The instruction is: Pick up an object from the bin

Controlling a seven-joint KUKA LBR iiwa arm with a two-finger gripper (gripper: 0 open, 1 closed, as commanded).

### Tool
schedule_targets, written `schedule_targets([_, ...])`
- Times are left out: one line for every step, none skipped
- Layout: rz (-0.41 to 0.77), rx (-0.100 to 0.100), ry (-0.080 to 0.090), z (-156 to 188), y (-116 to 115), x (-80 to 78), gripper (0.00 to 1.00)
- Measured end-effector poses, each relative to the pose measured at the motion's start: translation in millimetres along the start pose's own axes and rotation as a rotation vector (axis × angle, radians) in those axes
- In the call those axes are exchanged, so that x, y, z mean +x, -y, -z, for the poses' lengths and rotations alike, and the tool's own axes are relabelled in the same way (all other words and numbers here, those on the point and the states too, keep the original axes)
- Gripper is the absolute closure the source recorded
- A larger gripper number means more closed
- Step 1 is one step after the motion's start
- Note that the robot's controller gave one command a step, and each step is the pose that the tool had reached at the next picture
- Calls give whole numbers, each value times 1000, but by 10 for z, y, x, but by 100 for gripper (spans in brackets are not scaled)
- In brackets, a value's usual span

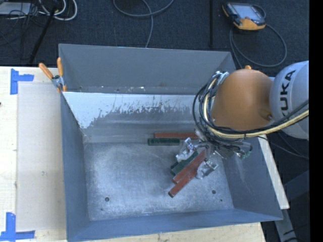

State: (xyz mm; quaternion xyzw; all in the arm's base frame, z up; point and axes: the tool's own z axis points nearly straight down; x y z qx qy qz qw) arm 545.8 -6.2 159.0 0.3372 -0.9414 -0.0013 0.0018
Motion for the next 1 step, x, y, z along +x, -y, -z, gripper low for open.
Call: schedule_targets([0,5,6,88,13,-15,100])
